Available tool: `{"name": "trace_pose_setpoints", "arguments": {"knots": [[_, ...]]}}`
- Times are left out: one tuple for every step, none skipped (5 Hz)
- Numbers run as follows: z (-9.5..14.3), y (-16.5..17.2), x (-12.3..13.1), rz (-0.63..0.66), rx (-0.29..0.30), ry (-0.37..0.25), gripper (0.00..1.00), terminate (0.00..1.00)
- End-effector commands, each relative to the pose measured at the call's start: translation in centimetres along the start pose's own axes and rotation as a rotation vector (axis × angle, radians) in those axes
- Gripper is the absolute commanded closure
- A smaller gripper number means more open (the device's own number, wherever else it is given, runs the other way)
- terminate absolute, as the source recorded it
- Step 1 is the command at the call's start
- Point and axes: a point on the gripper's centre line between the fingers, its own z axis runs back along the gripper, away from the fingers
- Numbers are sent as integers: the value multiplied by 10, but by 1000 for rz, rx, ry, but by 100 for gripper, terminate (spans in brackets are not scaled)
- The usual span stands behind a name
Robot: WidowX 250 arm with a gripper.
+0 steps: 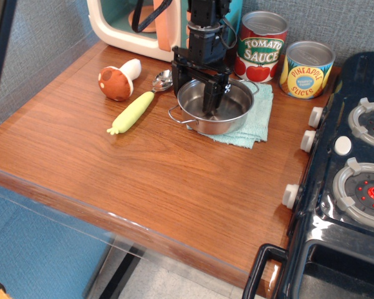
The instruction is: Move pot to front center of table.
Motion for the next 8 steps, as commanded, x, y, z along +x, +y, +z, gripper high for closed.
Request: {"name": "trace_pose_setpoints", "arguments": {"knots": [[34, -5, 0, -25, 71, -69, 100, 0], [36, -5, -2, -18, 79, -71, 100, 0], [52, -8, -9, -3, 89, -108, 100, 0], [82, -17, -25, 6, 107, -194, 100, 0], [95, -31, -51, -4, 119, -223, 100, 0], [72, -32, -79, 29, 68, -117, 100, 0], [45, -33, -105, 45, 10, -33, 100, 0], [26, -38, -116, 31, -8, 19, 100, 0]]}}
